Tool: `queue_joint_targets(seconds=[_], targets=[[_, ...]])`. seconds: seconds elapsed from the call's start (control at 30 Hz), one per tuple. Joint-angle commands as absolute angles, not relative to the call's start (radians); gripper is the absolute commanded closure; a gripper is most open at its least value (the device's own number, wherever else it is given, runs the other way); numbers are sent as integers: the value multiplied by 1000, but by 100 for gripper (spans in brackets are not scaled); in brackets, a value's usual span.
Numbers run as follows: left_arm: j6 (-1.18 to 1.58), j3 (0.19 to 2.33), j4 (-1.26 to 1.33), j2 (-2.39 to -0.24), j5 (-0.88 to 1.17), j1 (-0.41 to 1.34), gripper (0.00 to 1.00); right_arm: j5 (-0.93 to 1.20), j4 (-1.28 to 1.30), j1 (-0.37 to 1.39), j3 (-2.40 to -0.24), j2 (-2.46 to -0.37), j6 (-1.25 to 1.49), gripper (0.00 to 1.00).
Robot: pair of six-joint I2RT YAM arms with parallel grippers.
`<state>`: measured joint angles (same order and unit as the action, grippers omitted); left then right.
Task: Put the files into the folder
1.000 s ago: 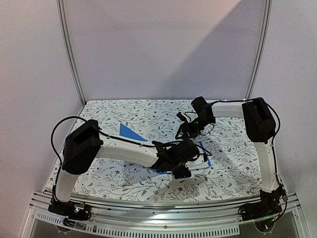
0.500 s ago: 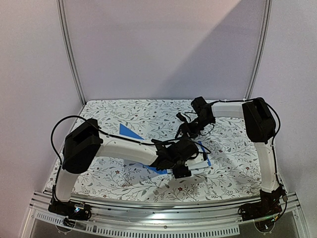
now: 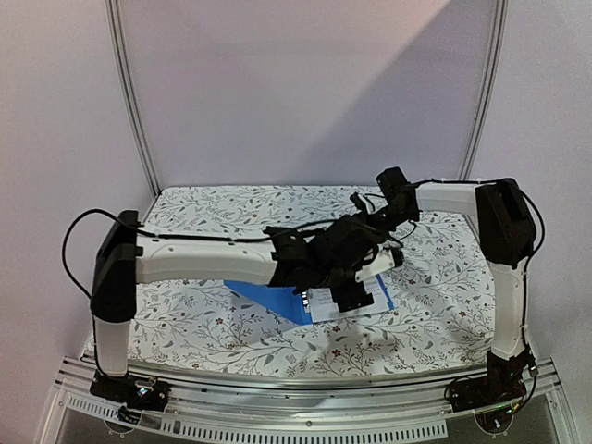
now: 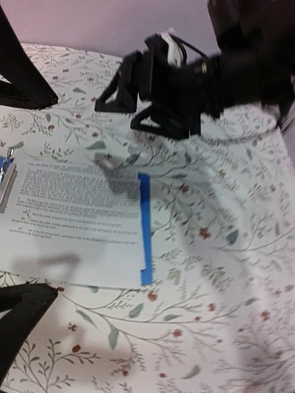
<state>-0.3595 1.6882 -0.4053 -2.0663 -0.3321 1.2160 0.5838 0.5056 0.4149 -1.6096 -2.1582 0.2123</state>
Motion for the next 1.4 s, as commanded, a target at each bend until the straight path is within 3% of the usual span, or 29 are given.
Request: queue_joint_targets(seconds=[0.0,0.17,0.3,0.47,0.67,0.8,1.37], targets=[[-172,1793,-495,-1961,-387,1152,1,529,374,403,-1507,-2006,275,32],[144,1818,-558,-1921,-182,951,1,564,298,405,-1401,-1910,337,33],[395,1685,-449,-1897,14,824,0,583,211,418,-1269,-1836,388,37],[527,1607,-375,-1946,17,784,2,618,142,437,-1168,-1798,413,48],[561,1690,-416,-2080,41,741,4,657,120,481,-1124,-1817,426,70],[552,1742,-447,-2156,78,727,5,641,133,486,-1116,-1838,412,76],[514,1783,-487,-2290,123,714,6,642,136,492,-1108,-1895,421,81]])
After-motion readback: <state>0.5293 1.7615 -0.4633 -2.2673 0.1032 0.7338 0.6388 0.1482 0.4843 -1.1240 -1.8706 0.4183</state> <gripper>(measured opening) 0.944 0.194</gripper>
